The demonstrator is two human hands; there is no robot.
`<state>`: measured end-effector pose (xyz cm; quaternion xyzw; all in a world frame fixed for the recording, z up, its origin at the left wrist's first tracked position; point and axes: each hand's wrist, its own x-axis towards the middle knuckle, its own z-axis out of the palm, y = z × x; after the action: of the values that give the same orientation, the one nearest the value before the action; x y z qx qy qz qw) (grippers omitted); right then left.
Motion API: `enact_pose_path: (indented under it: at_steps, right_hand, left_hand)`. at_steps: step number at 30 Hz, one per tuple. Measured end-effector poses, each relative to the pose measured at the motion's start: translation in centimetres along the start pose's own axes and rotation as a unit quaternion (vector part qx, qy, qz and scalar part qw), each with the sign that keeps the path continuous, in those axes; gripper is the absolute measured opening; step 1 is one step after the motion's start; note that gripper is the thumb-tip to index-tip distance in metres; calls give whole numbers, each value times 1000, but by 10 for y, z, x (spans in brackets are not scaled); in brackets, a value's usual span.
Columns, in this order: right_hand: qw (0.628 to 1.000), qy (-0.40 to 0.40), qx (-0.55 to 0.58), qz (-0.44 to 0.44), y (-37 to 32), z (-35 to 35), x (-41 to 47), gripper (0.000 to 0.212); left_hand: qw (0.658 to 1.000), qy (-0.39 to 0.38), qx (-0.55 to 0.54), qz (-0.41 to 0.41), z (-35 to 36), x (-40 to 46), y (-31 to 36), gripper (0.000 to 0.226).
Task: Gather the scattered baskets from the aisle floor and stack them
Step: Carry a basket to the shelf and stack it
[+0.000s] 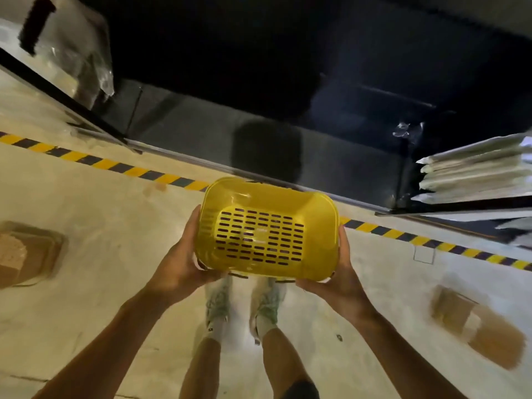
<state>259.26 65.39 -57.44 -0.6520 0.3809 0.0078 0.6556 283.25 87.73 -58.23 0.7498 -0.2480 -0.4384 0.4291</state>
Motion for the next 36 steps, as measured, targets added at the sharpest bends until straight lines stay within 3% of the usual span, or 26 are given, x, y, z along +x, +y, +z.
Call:
enact_pose_path:
  at_steps: [11,17,23,26,29,32,36]
  right_hand:
    - [996,42,-70,-37,71,28,41,116]
    - [993,101,-55,-8,98,43,54,85]
    - [993,112,-39,-4,90,45,51,71]
    - [994,95,-44,-1,73,39,44,68]
    - [988,70,-97,94,62,24,29,69]
    - [969,31,-145,200,28,10,-4,74]
    - [970,27,-145,195,-52,-6,-69,73]
  left_hand:
    - [999,-14,31,-22,24,40,-80,113]
    - [994,-54,78,-60,37,54,-114,107]
    - [990,-54,98,-89,39,55,-124,100]
    - [984,-57,133,-102,30,50,-114,97]
    - [974,-63,168,-139,11,40,-77,97]
    - [968,-44,230,-91,-14,22,-14,78]
    - [941,-83,326,-24,-42,-14,82,73]
